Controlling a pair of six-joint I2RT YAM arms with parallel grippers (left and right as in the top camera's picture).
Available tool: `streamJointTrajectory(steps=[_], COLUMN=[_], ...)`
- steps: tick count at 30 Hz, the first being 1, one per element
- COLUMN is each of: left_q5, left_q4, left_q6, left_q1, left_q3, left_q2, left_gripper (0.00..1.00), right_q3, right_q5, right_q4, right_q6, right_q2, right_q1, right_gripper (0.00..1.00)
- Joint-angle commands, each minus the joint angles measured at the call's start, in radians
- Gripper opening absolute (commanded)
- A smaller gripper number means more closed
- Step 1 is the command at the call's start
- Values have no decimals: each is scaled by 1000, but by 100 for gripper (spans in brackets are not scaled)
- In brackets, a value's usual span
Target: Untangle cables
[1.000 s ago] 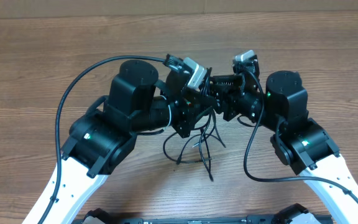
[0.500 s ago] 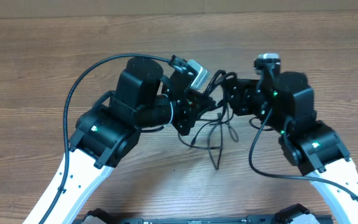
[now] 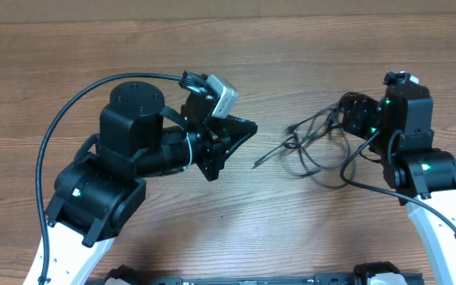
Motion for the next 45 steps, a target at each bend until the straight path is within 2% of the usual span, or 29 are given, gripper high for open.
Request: streamJointTrajectory(steps=[1, 3, 5, 9, 14, 19, 21, 26, 33, 37, 45], left_q5=[15, -15, -86, -222, -337, -352, -353, -351, -351, -351, -356], left_q4=[0, -14, -46, -100, -148, -161, -163, -163, -172, -174, -174], left_q6=[18, 14, -19, -98, -175, -183, -183, -185, -211, -211, -210], left_q1=[12, 12, 12, 12, 12, 12, 12, 12, 12, 12, 12], left_q3=[13, 13, 13, 13, 13, 13, 13, 13, 13, 13, 13], left_q2=[5, 5, 6, 8, 8, 8, 10, 29, 76, 90, 104], left_gripper=[4, 4, 4, 6, 30, 48, 51, 56, 57, 60, 64], right_q3=[-1, -1, -1, -1, -3, -3, -3, -3, -3, -3, -3], right_q5=[28, 28, 29, 35, 69, 65, 61, -14, -13, -14, -78], right_q4=[-1, -9, -16, -12, -16, -16, -10, 36, 125, 195, 372], right_q6=[15, 15, 15, 19, 53, 52, 42, 11, 12, 11, -14], right_q2=[-9, -9, -9, -6, 25, 126, 173, 282, 443, 542, 629], right_q1=[-9, -9, -9, -9, -38, -117, -141, -168, -168, -181, -184], right_gripper=[38, 39, 48, 56, 64, 68, 68, 69, 69, 69, 70])
